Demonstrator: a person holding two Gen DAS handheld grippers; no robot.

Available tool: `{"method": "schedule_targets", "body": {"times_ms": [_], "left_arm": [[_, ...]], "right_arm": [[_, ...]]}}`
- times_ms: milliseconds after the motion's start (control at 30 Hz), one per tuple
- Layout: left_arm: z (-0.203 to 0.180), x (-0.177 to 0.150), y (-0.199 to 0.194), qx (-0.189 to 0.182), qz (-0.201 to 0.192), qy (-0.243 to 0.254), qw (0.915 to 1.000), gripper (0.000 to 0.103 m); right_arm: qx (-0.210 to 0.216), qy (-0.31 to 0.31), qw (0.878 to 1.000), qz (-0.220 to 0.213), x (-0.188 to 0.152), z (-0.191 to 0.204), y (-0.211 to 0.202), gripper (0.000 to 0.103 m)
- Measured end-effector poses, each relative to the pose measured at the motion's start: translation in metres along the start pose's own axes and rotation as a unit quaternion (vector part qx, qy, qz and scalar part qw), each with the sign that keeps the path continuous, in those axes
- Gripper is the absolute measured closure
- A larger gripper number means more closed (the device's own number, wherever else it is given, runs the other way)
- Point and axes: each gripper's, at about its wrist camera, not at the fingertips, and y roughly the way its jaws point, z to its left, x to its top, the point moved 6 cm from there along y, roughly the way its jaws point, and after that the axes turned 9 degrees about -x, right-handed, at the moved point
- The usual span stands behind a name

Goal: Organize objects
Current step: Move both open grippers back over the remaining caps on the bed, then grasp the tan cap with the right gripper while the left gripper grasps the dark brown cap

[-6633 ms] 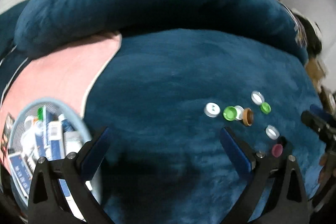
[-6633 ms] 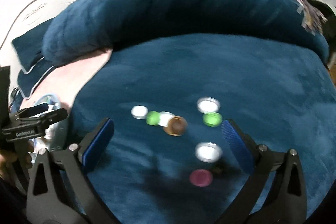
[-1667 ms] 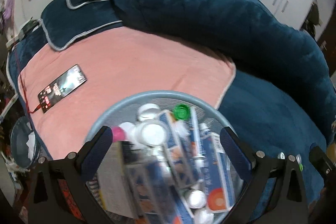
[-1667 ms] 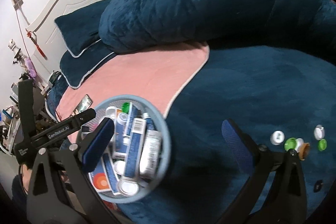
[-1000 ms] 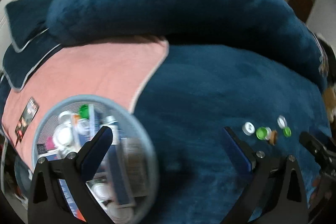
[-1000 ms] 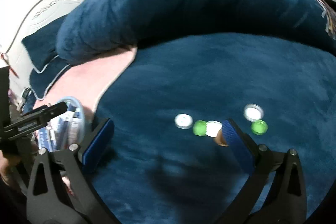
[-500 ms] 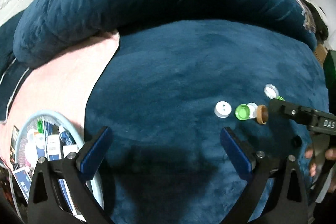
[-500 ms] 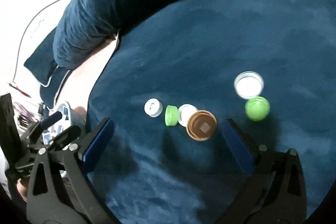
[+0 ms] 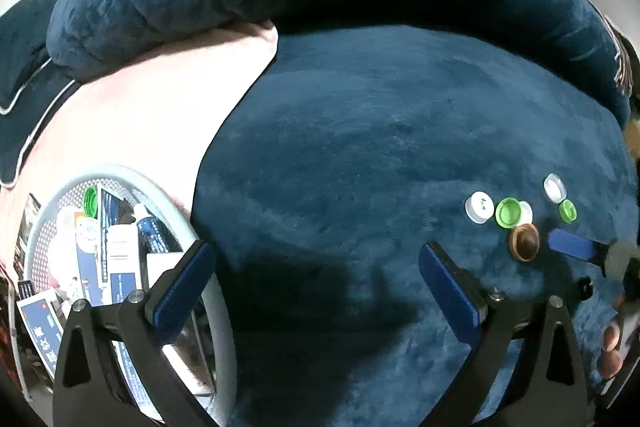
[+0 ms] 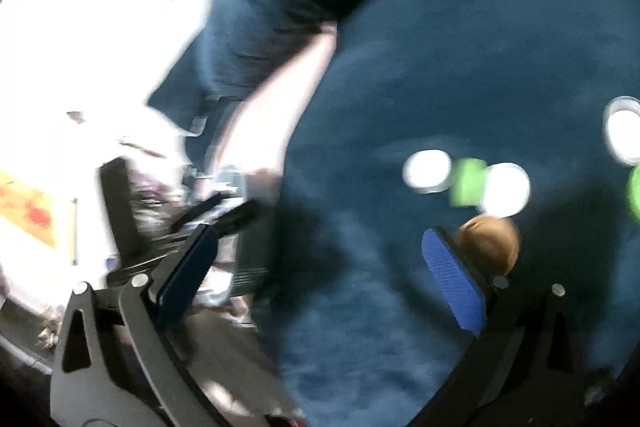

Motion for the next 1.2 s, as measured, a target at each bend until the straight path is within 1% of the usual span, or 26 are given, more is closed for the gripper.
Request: {"method": "schedule_targets", "body": {"times_ms": [67, 133, 200, 267, 367, 400, 467, 533, 567, 633, 700, 733, 767, 833, 933, 1000, 1100, 1167, 1200], "left_arm": [[0.001, -0.002, -0.002, -0.004, 0.0, -0.004, 1.0, 0.001], [0.002, -0.002, -0.002, -0.003, 0.002, -0.003, 1.0, 0.001], [0.003, -0.004, -0.003, -0.004, 0.003, -0.005, 1.0, 0.001], [0.003, -0.005, -0.004, -0.007, 0.002, -0.007, 1.0, 0.001], [0.003, -0.007, -0.004, -0.002, 0.004, -0.005, 1.0, 0.001], [0.003, -0.008, -0.003, 0.0, 0.006, -0.004, 1.0, 0.001], [0.003, -0.009, -0.001, 0.004, 0.01, -0.003, 0.9999, 0.001], [0.004, -0.011, 0.0, 0.008, 0.013, -0.001, 0.9999, 0.001], [0.005, -0.011, 0.0, 0.01, 0.014, -0.001, 0.9999, 0.001], [0.007, -0.011, 0.0, 0.009, 0.014, -0.005, 0.9999, 0.001], [0.008, -0.011, -0.001, 0.005, 0.011, -0.009, 0.9999, 0.001], [0.007, -0.01, -0.001, 0.003, 0.01, -0.009, 0.9999, 0.001], [0.007, -0.011, -0.002, 0.003, 0.01, -0.007, 0.9999, 0.001], [0.007, -0.012, -0.001, 0.005, 0.012, -0.002, 0.9999, 0.001], [0.009, -0.013, 0.0, 0.005, 0.015, -0.002, 0.9999, 0.001], [0.011, -0.013, -0.001, 0.004, 0.013, -0.005, 0.9999, 0.001], [0.013, -0.013, -0.001, 0.006, 0.011, -0.007, 0.9999, 0.001], [0.014, -0.015, 0.001, 0.007, 0.013, -0.009, 0.9998, 0.001], [0.014, -0.016, 0.002, 0.007, 0.015, -0.01, 0.9998, 0.001]], "right_arm": [[-0.036, -0.026, 0.999, -0.012, -0.004, 0.005, -0.007, 0.0], [-0.067, -0.031, 0.997, -0.014, -0.008, 0.002, -0.01, 0.0], [-0.086, -0.027, 0.996, -0.022, -0.009, -0.001, -0.008, 0.0], [-0.095, -0.015, 0.995, -0.022, -0.007, -0.006, 0.0, 0.0], [-0.154, -0.012, 0.987, -0.037, -0.003, -0.023, 0.006, 0.0], [-0.171, -0.01, 0.985, -0.035, -0.002, -0.031, 0.009, 0.0], [-0.177, -0.001, 0.984, -0.027, -0.001, -0.041, 0.017, 0.0], [-0.153, 0.017, 0.988, -0.013, -0.002, -0.046, 0.026, 0.0], [-0.134, 0.03, 0.99, -0.007, -0.003, -0.048, 0.029, 0.0], [-0.046, 0.045, 0.998, -0.018, -0.004, -0.034, 0.021, 0.0], [0.045, 0.026, 0.998, -0.047, 0.0, -0.008, 0.002, 0.0], [0.062, 0.009, 0.996, -0.057, 0.001, 0.003, -0.005, 0.0], [0.056, -0.003, 0.997, -0.06, 0.002, 0.007, -0.008, 0.0], [0.012, -0.017, 0.998, -0.054, 0.001, 0.007, -0.005, 0.0], [-0.036, -0.028, 0.998, -0.039, -0.007, 0.001, 0.007, 0.0], [-0.07, -0.04, 0.996, -0.026, -0.011, -0.003, 0.015, 0.0], [-0.106, -0.046, 0.993, -0.014, -0.012, -0.006, 0.027, 0.0], [-0.163, -0.061, 0.985, -0.018, -0.011, -0.009, 0.033, 0.0], [-0.204, -0.083, 0.975, -0.024, -0.011, -0.008, 0.038, 0.0]]}}
